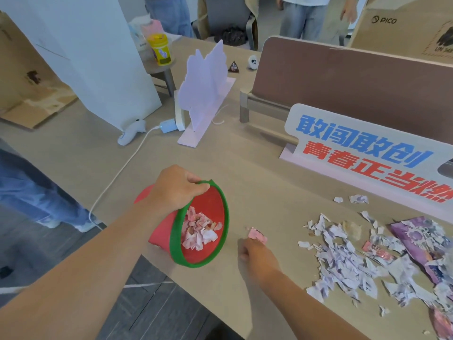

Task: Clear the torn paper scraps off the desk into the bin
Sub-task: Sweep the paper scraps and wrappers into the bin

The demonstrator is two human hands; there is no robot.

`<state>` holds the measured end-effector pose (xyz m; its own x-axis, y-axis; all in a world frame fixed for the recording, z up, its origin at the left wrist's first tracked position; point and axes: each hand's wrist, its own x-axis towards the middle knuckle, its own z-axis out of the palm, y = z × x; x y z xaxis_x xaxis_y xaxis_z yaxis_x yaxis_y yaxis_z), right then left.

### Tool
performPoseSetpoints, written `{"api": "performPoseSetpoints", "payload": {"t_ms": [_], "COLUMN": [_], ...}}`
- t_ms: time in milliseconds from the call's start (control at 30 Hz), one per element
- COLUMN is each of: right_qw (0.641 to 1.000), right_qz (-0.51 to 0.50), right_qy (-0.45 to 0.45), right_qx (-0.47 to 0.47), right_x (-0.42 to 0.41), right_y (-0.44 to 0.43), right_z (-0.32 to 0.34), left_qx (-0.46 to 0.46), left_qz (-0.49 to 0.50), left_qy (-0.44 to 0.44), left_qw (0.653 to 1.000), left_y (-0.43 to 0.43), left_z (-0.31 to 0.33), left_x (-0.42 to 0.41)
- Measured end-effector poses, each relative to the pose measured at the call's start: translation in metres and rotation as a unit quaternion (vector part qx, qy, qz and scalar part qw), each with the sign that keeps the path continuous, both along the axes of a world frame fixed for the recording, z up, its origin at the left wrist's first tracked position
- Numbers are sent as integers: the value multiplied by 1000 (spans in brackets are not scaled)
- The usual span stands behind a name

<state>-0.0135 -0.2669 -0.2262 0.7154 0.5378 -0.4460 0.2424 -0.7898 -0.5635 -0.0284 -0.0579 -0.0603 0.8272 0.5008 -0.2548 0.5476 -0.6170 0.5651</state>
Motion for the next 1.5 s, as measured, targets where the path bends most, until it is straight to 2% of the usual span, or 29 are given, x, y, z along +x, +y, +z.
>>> {"api": "performPoseSetpoints", "payload": {"t_ms": [100,200,300,400,467,533,600,667,733,833,900,1033,1167,1233,1333,1433,1500], "right_qw": [999,981,984,994,991,976,951,942,952,982,988,970,930,910,907,923,930], "right_qz": [-40,-176,-170,-104,-125,-216,-295,-281,-216,-105,-90,-197,-308,-362,-392,-339,-287], "right_qy": [1,-4,6,-19,-19,-7,-37,-88,-106,-83,-58,-86,-127,-159,-155,-135,-156], "right_qx": [5,80,60,-28,-52,1,88,159,188,130,114,111,156,126,10,-126,-167], "right_x": [0,5,20,29,26,21,17,9,-1,-15,-20,-29,-34,-36,-38,-38,-38], "right_y": [-3,-2,-1,-4,-9,-14,-13,-3,6,6,-3,-29,-62,-82,-106,-121,-127], "right_z": [1,9,9,3,2,12,34,64,93,113,115,112,105,90,56,25,2], "left_qx": [-11,-12,-21,-28,-36,-46,-53,-55,-51,-49,-50,-49,-25,-28,-31,-44,-48], "left_qz": [12,6,8,0,-11,-28,-42,-53,-80,-124,-140,-154,-198,-193,-199,-194,-174], "left_qy": [-20,-38,-53,-69,-80,-89,-97,-103,-101,-101,-104,-112,-107,-106,-99,-99,-106], "left_qw": [1000,999,998,997,996,995,993,992,990,986,984,980,974,975,975,975,978], "left_y": [4,6,7,3,-1,-6,-11,-19,-33,-55,-63,-76,-93,-99,-101,-102,-103], "left_z": [1,1,2,2,3,2,3,2,2,4,5,1,-1,-2,0,0,1], "left_x": [-5,-12,-15,-13,-13,-11,-7,-2,3,9,14,26,33,37,42,51,56]}}
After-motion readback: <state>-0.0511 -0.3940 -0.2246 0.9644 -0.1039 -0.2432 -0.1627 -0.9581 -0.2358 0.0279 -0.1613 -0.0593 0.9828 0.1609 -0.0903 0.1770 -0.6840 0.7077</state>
